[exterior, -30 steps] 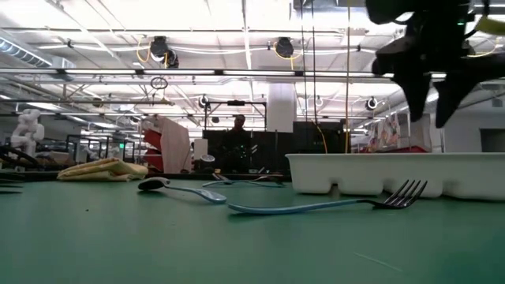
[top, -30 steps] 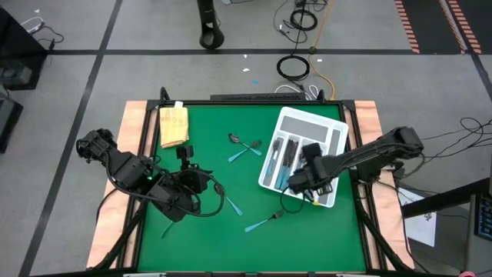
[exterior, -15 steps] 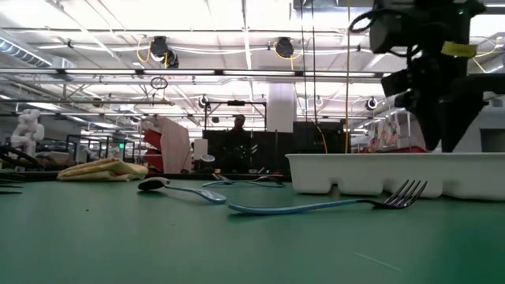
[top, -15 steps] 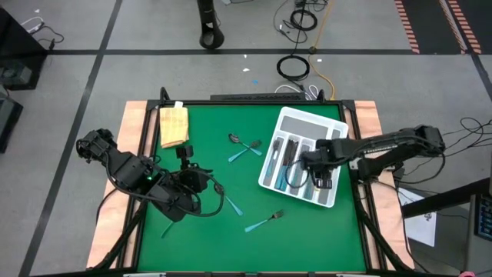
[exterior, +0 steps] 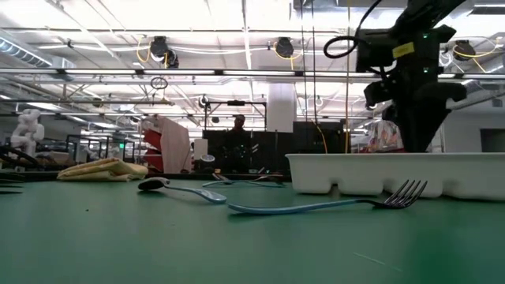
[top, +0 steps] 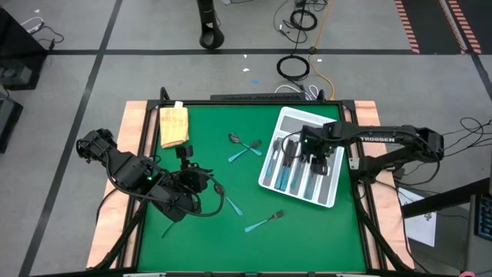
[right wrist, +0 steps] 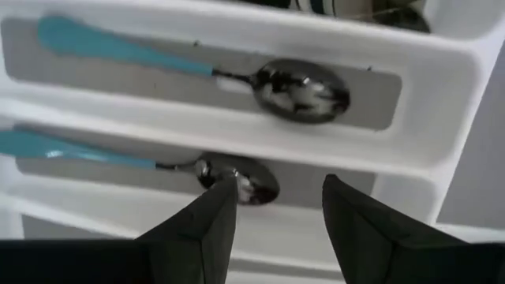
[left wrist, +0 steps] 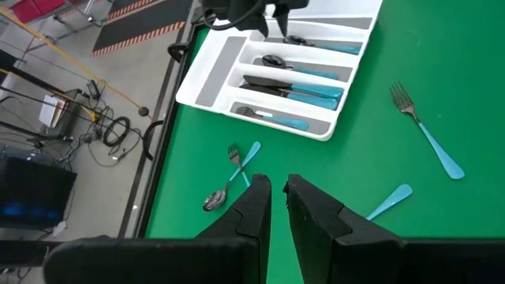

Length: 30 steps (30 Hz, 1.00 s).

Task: Sort silverware
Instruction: Put the blue spoon into the white cutlery tray

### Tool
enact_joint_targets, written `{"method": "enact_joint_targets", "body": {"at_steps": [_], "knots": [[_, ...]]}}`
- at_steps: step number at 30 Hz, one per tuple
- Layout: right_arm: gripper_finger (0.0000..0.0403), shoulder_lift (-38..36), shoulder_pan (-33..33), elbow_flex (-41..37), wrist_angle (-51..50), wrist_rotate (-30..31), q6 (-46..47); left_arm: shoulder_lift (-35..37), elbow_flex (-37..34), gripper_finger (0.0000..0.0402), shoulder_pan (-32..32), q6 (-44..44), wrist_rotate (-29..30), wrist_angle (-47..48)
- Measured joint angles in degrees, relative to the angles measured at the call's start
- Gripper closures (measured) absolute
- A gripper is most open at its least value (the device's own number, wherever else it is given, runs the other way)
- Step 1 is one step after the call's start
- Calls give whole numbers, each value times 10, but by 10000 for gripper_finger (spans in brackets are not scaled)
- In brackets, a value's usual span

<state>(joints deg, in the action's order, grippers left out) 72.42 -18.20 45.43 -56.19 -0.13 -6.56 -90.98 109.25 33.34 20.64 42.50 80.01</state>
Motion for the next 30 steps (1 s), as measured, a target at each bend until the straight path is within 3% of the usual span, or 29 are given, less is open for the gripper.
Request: {"method": "enact_joint_targets", "body": {"at_steps": [22,30], "knots": [[227,19,-36,-20,23,-30,-13,0,0,350,-8,-2,0,2],[227,24,-47,-23,-1,-27,48,0,0,350,-7,-5,0,3]]}}
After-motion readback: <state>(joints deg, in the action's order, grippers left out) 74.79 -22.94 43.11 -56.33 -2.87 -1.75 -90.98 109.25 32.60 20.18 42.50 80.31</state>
